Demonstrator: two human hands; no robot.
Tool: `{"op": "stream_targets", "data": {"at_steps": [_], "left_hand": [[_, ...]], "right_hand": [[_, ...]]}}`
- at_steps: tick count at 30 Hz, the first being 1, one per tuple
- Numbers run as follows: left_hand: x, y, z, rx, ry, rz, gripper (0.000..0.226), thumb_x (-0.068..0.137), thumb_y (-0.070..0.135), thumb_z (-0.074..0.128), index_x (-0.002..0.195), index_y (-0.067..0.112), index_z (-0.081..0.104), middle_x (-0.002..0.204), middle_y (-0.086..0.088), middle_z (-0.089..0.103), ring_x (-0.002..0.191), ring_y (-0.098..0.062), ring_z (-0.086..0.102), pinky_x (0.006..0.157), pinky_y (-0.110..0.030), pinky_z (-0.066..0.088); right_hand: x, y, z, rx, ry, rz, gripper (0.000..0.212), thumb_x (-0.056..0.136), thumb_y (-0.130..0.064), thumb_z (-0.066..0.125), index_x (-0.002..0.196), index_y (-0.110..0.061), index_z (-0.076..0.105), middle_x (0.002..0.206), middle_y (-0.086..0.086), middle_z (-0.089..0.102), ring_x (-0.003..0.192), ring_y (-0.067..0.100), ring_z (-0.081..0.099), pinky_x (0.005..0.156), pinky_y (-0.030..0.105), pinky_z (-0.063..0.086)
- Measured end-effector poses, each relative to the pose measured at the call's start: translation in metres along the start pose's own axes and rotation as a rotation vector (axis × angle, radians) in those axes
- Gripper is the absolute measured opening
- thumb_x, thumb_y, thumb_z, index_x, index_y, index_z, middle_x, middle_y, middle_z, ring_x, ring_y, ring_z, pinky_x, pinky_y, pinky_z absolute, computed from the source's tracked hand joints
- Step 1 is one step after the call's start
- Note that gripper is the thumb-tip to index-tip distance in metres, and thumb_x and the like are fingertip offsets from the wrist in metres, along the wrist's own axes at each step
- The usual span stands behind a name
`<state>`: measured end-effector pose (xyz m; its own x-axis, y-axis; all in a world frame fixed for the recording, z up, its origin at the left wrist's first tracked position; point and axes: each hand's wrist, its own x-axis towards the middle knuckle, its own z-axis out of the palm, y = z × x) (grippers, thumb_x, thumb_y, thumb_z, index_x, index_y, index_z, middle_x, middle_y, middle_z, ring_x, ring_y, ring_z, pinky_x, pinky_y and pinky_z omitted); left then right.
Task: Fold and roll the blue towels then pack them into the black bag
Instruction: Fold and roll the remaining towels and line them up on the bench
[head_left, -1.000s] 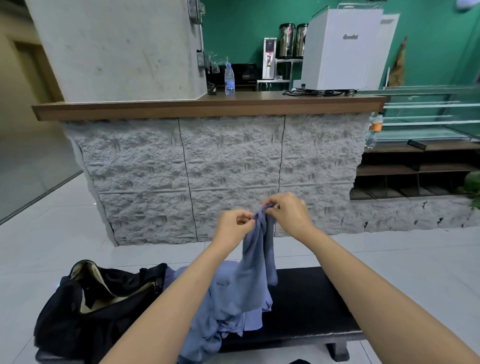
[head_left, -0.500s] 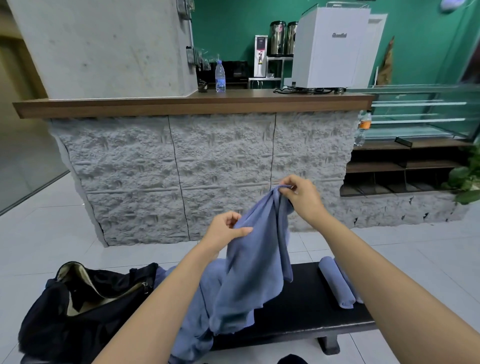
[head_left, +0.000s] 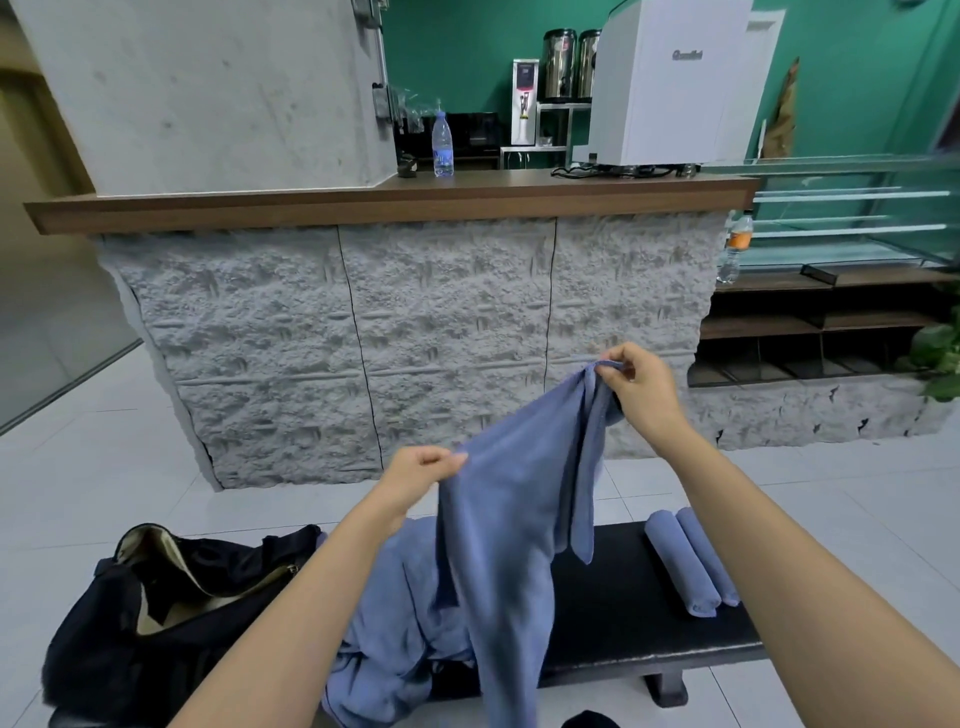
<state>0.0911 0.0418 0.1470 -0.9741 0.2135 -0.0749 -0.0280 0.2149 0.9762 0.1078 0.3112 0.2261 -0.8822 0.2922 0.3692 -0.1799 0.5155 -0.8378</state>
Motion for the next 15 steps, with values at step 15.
{"op": "stream_targets", "data": {"at_steps": [15], "left_hand": [[0.008, 0.027, 0.039, -0.006, 0.039, 0.256, 0.008, 0.081, -0.001, 0.069, 0.082, 0.007, 0.072, 0.070, 0.006, 0.069, 0.063, 0.003, 0.061, 0.066, -0.013, 0.048]], "right_hand": [[-0.028, -0.002, 0.043, -0.455, -0.274, -0.250, 0.012, 0.087, -0.032, 0.063, 0.095, -0.027, 0.070, 0.085, -0.011, 0.060, 0.087, 0.009, 0.050, 0.064, 0.026, 0.038]]}}
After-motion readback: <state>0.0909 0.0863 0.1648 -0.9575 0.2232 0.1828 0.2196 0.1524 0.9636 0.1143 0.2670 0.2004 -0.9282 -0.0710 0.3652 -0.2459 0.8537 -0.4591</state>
